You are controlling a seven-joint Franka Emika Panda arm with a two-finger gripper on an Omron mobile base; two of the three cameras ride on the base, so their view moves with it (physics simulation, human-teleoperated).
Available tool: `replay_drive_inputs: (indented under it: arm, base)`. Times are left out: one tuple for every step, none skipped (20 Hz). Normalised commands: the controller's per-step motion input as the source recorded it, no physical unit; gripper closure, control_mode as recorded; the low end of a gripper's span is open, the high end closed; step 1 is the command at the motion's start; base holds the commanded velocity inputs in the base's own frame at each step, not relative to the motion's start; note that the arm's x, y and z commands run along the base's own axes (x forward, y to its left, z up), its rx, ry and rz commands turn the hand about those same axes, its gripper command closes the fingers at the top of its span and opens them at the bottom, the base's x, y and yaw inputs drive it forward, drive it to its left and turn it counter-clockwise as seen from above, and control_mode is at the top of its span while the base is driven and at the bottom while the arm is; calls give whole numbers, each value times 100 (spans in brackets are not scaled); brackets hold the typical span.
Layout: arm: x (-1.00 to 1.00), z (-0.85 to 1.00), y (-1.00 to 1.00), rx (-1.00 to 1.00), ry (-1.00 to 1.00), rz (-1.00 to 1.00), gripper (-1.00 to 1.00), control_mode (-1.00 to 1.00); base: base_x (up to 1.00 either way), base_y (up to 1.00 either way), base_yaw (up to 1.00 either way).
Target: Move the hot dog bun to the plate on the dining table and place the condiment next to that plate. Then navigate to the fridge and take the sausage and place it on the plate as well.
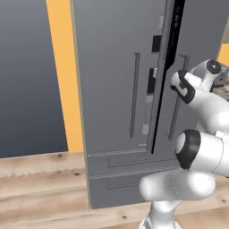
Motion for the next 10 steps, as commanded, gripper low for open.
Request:
replay_drive_inputs:
  arm:
    - [-84,23,-80,8,7,-8,100,-100]
    - [-82,22,-76,5,4,-7,100,-100]
    - [-84,21,-79,4,1,-5,100,-100]
    - [-88,21,-79,3,0,-1,100,-100]
    - [-88,20,-71,2,0,0,100,-100]
    - [-93,15,-64,1,-1,0,100,-100]
    - [-93,13,-47,0,-5,0,100,-100]
    - [-94,6,-28,0,-7,-2,100,-100]
    - [-93,5,-6,0,-4,-7,-100,-100]
    - [-93,0,0,0,-1,-8,-100,-100]
  base:
    - [0,0,0]
    - [0,0,0]
    - [0,0,0]
    - [0,0,0]
    - [0,0,0]
    - [0,0,0]
    - [0,0,0]
    - [0,0,0]
    - [0,0,0]
    - [0,0,0]
